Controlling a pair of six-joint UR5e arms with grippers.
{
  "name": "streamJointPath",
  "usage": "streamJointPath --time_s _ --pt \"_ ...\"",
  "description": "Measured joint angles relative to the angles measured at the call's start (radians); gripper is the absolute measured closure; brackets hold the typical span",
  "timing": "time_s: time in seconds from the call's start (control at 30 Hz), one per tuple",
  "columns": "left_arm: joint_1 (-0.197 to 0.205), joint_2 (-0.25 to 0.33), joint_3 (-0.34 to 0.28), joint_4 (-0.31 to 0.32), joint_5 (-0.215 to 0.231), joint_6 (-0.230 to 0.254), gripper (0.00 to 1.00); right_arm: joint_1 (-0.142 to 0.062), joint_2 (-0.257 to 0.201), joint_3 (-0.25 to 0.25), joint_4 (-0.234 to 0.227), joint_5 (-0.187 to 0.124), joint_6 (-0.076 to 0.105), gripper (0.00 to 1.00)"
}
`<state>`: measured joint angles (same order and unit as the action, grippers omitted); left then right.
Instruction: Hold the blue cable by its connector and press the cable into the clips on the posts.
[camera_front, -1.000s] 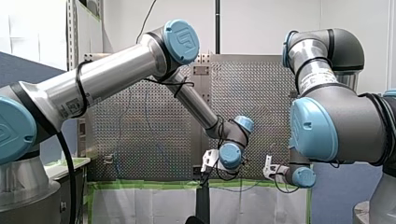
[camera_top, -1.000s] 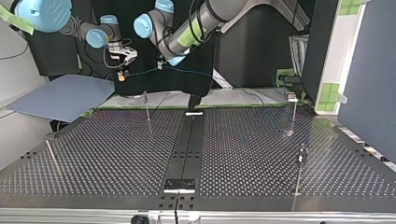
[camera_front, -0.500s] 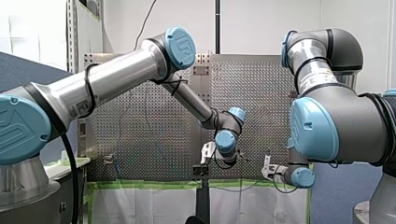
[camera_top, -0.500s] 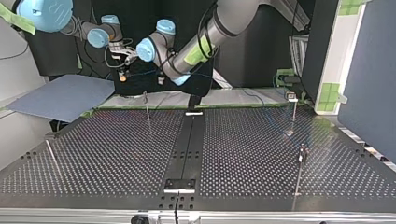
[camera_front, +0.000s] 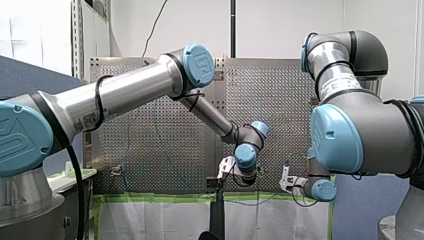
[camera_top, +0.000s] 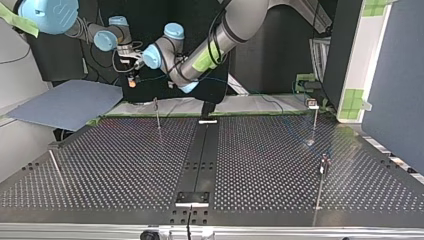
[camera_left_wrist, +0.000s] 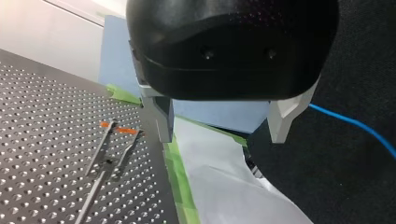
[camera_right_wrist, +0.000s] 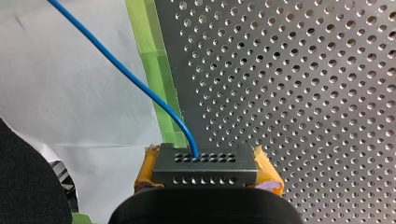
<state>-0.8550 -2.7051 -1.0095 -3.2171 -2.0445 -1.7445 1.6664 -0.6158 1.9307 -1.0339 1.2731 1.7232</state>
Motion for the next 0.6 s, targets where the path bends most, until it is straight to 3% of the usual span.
streamJointPath --time_s 0.4,0.6 --pt "0.006 -0.001 0.102 -0.106 -0.006 -0.001 0.0 0.005 0.0 0.0 0.0 -0.001 0.001 1.0" --pt "0.006 -0.001 0.1 -0.162 -0.007 -0.001 0.0 0.006 0.0 0.0 0.0 -0.001 0.002 1.0"
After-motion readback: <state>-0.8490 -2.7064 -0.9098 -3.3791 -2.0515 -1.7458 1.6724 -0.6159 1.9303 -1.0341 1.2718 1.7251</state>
